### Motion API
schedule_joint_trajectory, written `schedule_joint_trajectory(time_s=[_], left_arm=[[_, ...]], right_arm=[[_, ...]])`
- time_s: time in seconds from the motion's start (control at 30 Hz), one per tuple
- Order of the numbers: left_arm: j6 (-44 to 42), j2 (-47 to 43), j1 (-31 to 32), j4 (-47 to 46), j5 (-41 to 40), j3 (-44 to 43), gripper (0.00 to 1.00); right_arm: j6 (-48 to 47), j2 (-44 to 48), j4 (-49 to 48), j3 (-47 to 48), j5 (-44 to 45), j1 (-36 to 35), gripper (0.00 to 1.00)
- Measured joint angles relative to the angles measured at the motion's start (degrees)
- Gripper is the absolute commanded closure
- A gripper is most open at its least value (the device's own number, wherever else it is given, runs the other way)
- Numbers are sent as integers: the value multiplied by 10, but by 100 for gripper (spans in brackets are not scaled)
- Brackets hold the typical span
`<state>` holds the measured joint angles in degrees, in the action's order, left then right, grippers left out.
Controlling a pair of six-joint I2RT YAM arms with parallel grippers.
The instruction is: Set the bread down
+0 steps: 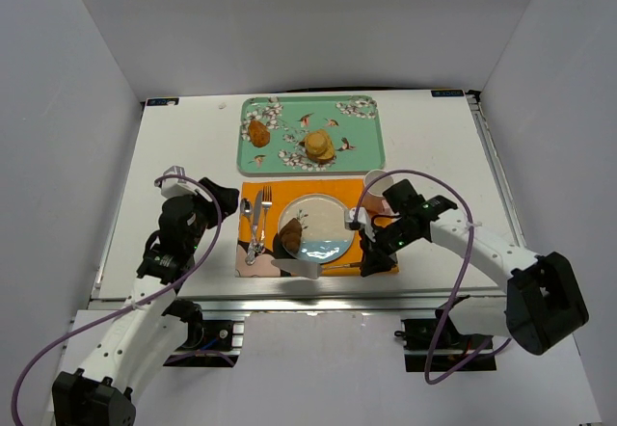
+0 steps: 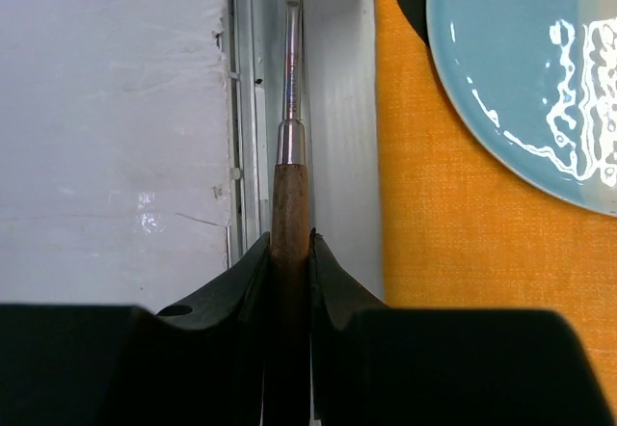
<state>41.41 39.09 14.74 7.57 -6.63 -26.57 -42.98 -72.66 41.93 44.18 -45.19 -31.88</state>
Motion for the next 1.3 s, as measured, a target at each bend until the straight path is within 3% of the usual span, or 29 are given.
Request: schedule_joint_trajectory(time_s=[0.43, 0.7, 0.8, 0.83, 0.87, 0.97, 1.03, 1.07, 1.13, 1.17, 1.3], left_arm=[[0, 10, 0, -2, 1, 0, 16], [0, 24, 0, -13, 6, 0, 21], [4, 31, 0, -22, 12, 0, 46], [5, 33, 0, -25, 14, 0, 63], [4, 36, 0, -30, 17, 0, 72], [5, 43, 0, -40, 25, 0, 80], [4, 48, 0, -46, 31, 0, 76], [3, 50, 0, -50, 32, 0, 60], [0, 54, 0, -55, 36, 0, 42], [2, 56, 0, -59, 38, 0, 27], [3, 69, 0, -74, 44, 0, 17]], right_arm=[[-70, 117, 57, -14, 11, 11, 100], [-21, 142, 0, -13, 57, 26, 100], [12, 141, -42, 3, 92, 39, 100], [29, 141, -63, 13, 105, 46, 100], [47, 139, -86, 23, 123, 55, 100], [109, 125, -165, 59, 173, 104, 100], [150, 98, -200, 93, 196, 155, 100], [170, 80, -216, 112, 212, 179, 100], [198, 43, -235, 146, 242, 221, 100], [209, 23, -242, 159, 263, 237, 100], [235, -54, -249, 181, 346, 293, 100]])
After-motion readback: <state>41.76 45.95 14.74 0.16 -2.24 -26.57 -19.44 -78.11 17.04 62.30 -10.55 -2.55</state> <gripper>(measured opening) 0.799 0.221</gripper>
